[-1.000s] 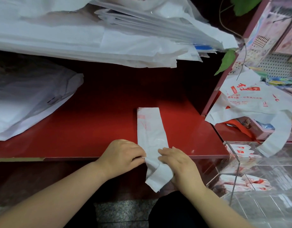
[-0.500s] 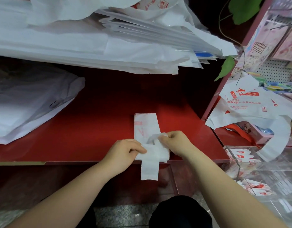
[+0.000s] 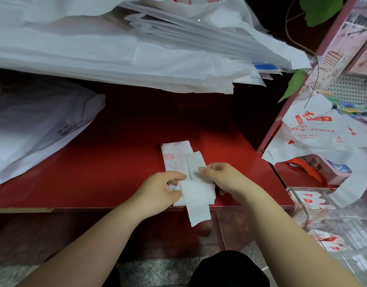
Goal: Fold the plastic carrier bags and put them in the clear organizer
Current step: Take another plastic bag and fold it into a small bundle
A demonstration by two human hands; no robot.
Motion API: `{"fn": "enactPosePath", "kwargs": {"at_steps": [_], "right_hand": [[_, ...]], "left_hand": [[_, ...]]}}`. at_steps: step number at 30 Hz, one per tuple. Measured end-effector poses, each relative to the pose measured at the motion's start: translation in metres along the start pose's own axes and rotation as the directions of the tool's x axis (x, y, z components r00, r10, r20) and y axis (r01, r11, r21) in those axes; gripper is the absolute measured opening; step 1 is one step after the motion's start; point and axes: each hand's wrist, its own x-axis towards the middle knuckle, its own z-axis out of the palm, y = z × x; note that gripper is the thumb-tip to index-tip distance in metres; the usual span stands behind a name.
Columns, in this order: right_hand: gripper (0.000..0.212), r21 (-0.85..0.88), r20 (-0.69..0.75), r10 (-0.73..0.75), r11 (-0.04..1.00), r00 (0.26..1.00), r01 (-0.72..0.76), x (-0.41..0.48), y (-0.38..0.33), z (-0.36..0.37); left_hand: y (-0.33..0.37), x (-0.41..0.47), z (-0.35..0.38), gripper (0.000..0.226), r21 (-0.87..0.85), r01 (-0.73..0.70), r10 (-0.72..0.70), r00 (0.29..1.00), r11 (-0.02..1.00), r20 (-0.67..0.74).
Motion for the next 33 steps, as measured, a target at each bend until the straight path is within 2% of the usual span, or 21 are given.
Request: {"fn": "enactPosePath", "kwargs": {"at_steps": [4, 6, 9, 11, 16, 18, 21, 23, 24, 26, 28, 29, 30, 31, 32, 33], "right_hand": [[0.029, 0.032, -0.056, -0.069, 0.997, 0.996, 0.071, -0.002, 0.006, 0.003], [0.031, 0.039, -0.071, -0.094, 0.995, 0.993, 0.097, -0.001, 0.002, 0.006], [0.031, -0.02, -0.09, -0.136, 0.991, 0.987, 0.135, 0.002, -0.004, 0.012], [0.032, -0.05, -0.075, -0.107, 0.993, 0.991, 0.103, 0.007, -0.005, 0.015], [0.035, -0.106, -0.056, 0.019, 0.994, 0.998, -0.025, 0.019, -0.009, 0.017], [0.034, -0.1, -0.043, 0.067, 0.993, 0.997, -0.071, 0.02, -0.011, 0.015], [0.03, -0.087, -0.013, 0.118, 0.989, 0.993, -0.118, 0.021, -0.014, 0.013], [0.029, -0.106, -0.012, 0.132, 0.986, 0.991, -0.132, 0.021, -0.016, 0.013], [0.029, -0.112, -0.011, 0.141, 0.984, 0.99, -0.142, 0.021, -0.017, 0.012], [0.027, -0.134, -0.002, 0.169, 0.977, 0.986, -0.168, 0.022, -0.021, 0.012], [0.021, -0.197, 0.011, 0.202, 0.961, 0.979, -0.196, 0.024, -0.024, 0.014], [0.019, -0.227, 0.007, 0.212, 0.952, 0.977, -0.205, 0.026, -0.025, 0.015], [0.017, -0.242, -0.005, 0.217, 0.947, 0.976, -0.212, 0.029, -0.026, 0.016], [0.015, -0.244, -0.013, 0.227, 0.944, 0.974, -0.223, 0.031, -0.026, 0.017], [0.019, -0.245, -0.017, 0.234, 0.942, 0.972, -0.231, 0.032, -0.028, 0.018], [0.025, -0.258, -0.018, 0.243, 0.936, 0.97, -0.239, 0.032, -0.029, 0.019]], "left_hand": [[0.007, -0.009, 0.003, 0.03, 0.009, -0.059, 0.059, 0.998, 0.998, 0.028], [0.007, -0.01, 0.006, 0.018, 0.034, -0.059, 0.06, 0.998, 0.998, -0.017], [0.005, -0.007, 0.007, 0.03, 0.002, -0.016, 0.016, 0.992, 1.0, -0.127], [0.004, -0.001, 0.002, 0.039, -0.022, 0.02, -0.023, 0.986, 1.0, -0.163], [0.008, 0.019, -0.006, 0.035, -0.044, 0.128, -0.133, 0.976, 0.991, -0.17], [0.01, 0.027, -0.005, 0.035, 0.014, 0.179, -0.174, 0.968, 0.984, -0.18], [0.011, 0.033, -0.001, 0.032, 0.2, 0.252, -0.207, 0.953, 0.947, -0.222], [0.01, 0.033, 0.001, 0.027, 0.224, 0.246, -0.182, 0.945, 0.943, -0.272], [0.009, 0.031, 0.0, 0.024, 0.183, 0.231, -0.171, 0.94, 0.955, -0.296], [0.006, 0.022, -0.001, 0.018, 0.144, 0.151, -0.081, 0.911, 0.978, -0.404], [0.002, 0.006, -0.002, 0.015, 0.301, -0.093, 0.241, 0.827, 0.949, -0.507], [-0.002, -0.002, -0.001, 0.017, 0.418, -0.243, 0.43, 0.786, 0.875, -0.443], [-0.008, -0.009, 0.005, 0.024, 0.509, -0.38, 0.579, 0.751, 0.772, -0.317], [-0.016, -0.014, 0.014, 0.032, 0.576, -0.472, 0.658, 0.735, 0.667, -0.161], [-0.023, -0.017, 0.021, 0.039, 0.633, -0.509, 0.676, 0.737, 0.583, -0.03], [-0.029, -0.018, 0.025, 0.045, 0.677, -0.494, 0.622, 0.78, 0.545, 0.069]]}}
